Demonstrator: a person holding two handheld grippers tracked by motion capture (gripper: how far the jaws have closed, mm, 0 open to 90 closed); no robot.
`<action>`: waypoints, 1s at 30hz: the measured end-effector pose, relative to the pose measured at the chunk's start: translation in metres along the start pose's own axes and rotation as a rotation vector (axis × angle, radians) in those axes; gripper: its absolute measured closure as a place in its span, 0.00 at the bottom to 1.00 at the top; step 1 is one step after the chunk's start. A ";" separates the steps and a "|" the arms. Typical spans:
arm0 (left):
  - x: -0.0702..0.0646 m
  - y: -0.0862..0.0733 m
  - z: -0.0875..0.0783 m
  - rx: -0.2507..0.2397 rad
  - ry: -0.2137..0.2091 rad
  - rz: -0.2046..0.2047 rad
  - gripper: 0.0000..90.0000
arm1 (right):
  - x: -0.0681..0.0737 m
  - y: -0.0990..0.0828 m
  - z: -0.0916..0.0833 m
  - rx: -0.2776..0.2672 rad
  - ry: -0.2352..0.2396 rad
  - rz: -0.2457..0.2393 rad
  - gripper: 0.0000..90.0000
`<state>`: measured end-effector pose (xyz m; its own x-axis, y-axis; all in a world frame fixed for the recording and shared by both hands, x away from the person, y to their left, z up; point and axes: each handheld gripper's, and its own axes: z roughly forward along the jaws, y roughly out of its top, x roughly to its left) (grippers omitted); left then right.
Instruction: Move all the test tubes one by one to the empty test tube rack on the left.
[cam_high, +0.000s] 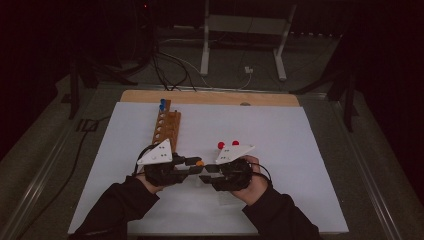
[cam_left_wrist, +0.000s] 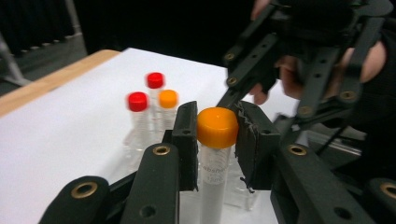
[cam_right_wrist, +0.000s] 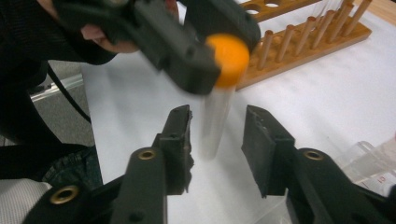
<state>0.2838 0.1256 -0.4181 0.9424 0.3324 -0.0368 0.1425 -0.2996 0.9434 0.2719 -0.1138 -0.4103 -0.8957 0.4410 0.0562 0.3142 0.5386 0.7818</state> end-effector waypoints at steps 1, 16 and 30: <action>0.002 0.001 -0.002 -0.005 0.008 -0.001 0.80 | -0.001 -0.001 -0.002 -0.008 -0.008 0.003 0.60; 0.028 0.025 -0.030 -0.052 0.152 -0.008 0.80 | -0.009 -0.009 -0.029 -0.129 -0.114 0.053 0.21; 0.061 0.040 -0.053 -0.099 0.309 -0.027 0.80 | -0.012 -0.013 -0.040 -0.195 -0.083 0.099 0.00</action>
<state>0.3306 0.1809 -0.3647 0.8003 0.5991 0.0249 0.1221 -0.2034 0.9715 0.2662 -0.1543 -0.3961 -0.8319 0.5470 0.0938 0.3257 0.3444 0.8805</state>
